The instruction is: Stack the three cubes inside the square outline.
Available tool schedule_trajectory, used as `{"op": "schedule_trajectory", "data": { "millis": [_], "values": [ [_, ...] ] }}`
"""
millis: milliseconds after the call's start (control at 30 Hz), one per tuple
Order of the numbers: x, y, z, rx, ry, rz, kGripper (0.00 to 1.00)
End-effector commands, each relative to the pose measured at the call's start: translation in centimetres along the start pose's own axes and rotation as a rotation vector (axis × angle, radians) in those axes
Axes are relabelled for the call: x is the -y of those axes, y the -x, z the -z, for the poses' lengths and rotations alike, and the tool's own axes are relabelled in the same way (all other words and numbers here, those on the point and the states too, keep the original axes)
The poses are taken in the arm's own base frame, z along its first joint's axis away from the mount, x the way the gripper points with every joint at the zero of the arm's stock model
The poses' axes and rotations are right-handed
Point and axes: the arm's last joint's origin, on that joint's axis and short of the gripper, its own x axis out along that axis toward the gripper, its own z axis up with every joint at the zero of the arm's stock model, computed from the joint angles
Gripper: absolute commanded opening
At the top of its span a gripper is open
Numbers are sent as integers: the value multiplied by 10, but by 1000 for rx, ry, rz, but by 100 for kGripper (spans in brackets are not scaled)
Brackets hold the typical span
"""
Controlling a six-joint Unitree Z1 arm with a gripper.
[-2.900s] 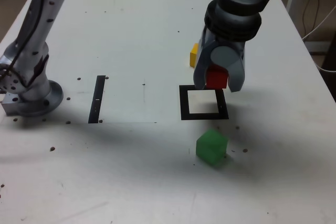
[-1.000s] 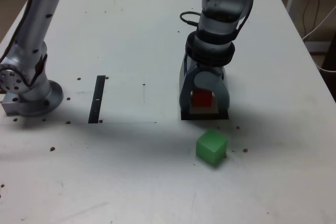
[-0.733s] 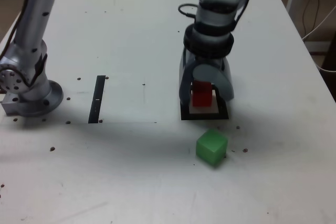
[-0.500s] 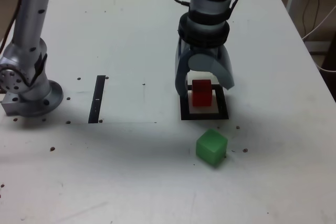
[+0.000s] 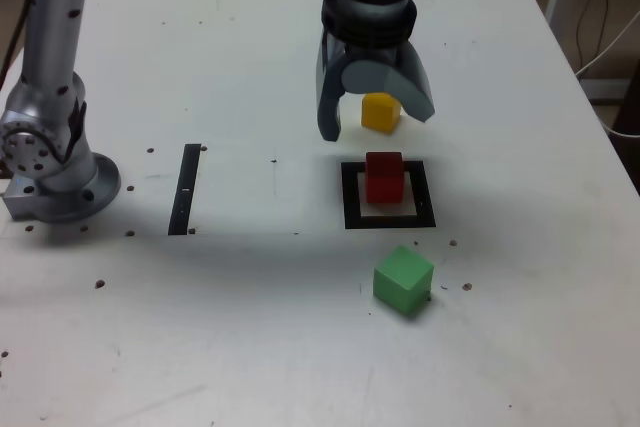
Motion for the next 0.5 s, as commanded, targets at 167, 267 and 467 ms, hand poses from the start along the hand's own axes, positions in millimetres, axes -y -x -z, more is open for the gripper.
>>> {"op": "schedule_trajectory", "data": {
  "millis": [167,267,467],
  "values": [
    [-32,3,3,8,23,3,100],
    [-46,2,4,9,33,4,99],
    [-73,-2,-2,8,44,8,99]
  ]
}}
